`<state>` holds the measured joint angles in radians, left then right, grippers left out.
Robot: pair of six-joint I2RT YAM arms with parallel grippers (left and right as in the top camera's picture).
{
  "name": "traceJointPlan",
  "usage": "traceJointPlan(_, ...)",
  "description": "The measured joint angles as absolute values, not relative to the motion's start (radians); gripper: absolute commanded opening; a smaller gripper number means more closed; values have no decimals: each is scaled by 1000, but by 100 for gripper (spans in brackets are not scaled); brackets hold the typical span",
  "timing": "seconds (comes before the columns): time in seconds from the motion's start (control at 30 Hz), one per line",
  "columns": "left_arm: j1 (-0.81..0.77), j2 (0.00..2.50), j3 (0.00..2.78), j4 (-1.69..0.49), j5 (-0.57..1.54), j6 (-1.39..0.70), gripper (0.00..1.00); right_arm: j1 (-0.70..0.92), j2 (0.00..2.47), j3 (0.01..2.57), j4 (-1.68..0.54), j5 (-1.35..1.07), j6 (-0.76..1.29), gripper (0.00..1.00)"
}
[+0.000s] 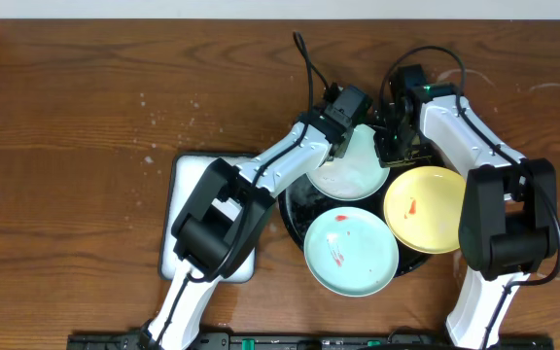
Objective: Clean dirty plates on tray and stack at the side
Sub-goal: 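Scrub the green plate surface with the sponge in the left gripper, then return the sponge to the foam tray with the left gripper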
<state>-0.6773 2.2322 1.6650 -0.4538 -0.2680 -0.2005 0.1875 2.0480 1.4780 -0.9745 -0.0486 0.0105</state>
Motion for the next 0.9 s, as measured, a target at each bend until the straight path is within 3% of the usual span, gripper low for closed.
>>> traceJointPlan(0.4, -603, 2023, 1665, -624, -307, -271, 8, 187, 2048, 1478, -999, -48, -2, 1)
traceJointPlan(0.9, -440, 1855, 1667, -1202, -210, -338, 7, 187, 2048, 1478, -998, -48, 16, 1)
